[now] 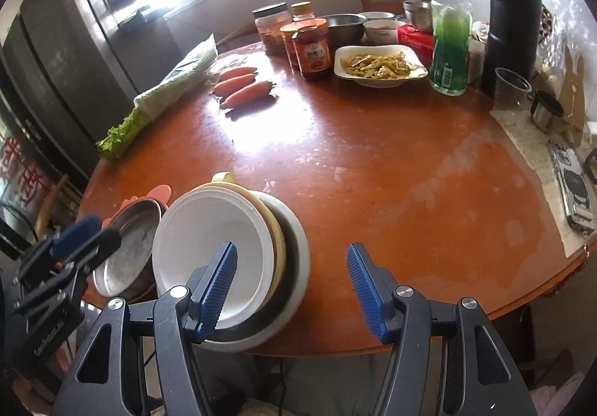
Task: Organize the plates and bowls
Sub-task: 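Grasp the rim of the bowl stack with the left tool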
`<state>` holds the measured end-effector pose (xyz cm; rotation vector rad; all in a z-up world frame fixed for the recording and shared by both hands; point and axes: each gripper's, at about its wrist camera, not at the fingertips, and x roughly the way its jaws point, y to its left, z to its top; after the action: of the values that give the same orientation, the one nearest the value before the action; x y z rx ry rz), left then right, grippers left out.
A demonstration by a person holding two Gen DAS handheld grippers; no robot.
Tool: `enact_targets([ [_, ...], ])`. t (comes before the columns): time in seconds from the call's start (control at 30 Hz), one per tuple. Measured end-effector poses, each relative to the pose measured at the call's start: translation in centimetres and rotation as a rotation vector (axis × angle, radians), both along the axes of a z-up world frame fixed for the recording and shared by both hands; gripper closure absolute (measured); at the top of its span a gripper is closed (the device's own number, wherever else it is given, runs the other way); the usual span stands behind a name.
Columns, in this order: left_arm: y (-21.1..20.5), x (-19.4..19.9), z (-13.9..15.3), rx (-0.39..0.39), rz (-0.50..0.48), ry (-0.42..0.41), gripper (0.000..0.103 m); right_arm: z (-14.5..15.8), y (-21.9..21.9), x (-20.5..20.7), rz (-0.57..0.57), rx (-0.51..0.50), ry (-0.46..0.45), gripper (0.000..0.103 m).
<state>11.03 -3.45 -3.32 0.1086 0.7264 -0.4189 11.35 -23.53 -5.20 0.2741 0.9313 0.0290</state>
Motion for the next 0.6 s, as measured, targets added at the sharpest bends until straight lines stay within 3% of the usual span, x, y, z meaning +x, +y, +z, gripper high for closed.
enact_targets([
  [0.2, 0.5, -2.2, -1.2, -0.029, -0.040, 0.024, 0.061, -1.7, -1.1, 0.0, -0.008, 0.044, 0.031, 0.040],
  [0.4, 0.3, -3.3, -1.7, -0.122, -0.084, 0.038, 0.061, -2.6, -1.5, 0.2, -0.008, 0.071, 0.039, 0.040],
  [0.53, -0.8, -3.0, -2.7, 0.019, -0.019, 0.035, 0.061, -3.1, -1.8, 0.3, -0.004, 0.079, 0.051, 0.040],
  [0.6, -0.4, -2.9, -3.4, -0.010, -0.030, 0.075, 0.061, -3.2, -1.9, 0.3, -0.003, 0.080, 0.050, 0.040],
])
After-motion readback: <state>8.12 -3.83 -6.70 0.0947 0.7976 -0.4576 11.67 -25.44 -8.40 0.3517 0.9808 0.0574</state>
